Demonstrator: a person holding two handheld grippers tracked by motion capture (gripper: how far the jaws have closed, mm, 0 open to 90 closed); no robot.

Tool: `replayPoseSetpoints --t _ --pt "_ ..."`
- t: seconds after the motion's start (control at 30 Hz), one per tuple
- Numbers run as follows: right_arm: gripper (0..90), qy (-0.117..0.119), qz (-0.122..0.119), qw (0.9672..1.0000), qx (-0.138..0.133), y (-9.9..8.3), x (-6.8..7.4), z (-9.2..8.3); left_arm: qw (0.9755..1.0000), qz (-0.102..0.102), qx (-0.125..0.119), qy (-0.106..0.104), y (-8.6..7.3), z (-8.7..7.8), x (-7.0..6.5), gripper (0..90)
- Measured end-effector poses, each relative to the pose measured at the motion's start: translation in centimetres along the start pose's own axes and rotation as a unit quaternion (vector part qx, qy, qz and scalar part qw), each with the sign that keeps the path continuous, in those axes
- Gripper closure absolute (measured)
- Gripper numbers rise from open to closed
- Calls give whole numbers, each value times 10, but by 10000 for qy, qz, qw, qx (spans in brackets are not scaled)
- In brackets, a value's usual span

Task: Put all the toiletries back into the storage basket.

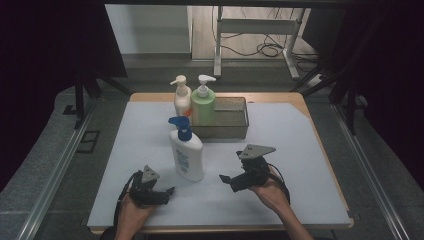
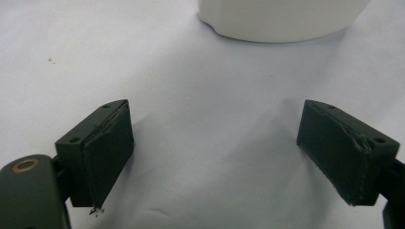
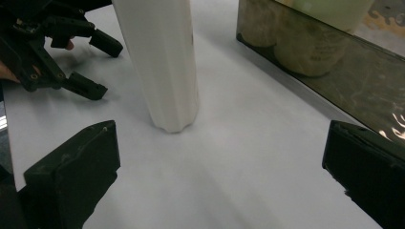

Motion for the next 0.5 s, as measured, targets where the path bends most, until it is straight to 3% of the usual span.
replayPoseSetpoints --t 0.23,0.5 --pt "0 2 -98 9999 51 12 5 12 10000 2 -1 1 0 0 0 119" --pt "0 181 -219 9995 108 29 13 28 10000 0 1 -3 0 0 0 119"
Point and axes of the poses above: each handheld gripper's, and its own axes: z roughly forward along the jaws, y roughly out of its top, x roughly to its left, the point moved 5 cm from there along z, roughly forward along the jaws, and after that the axes turned 6 degrees about -x, right-handed, at the moved point
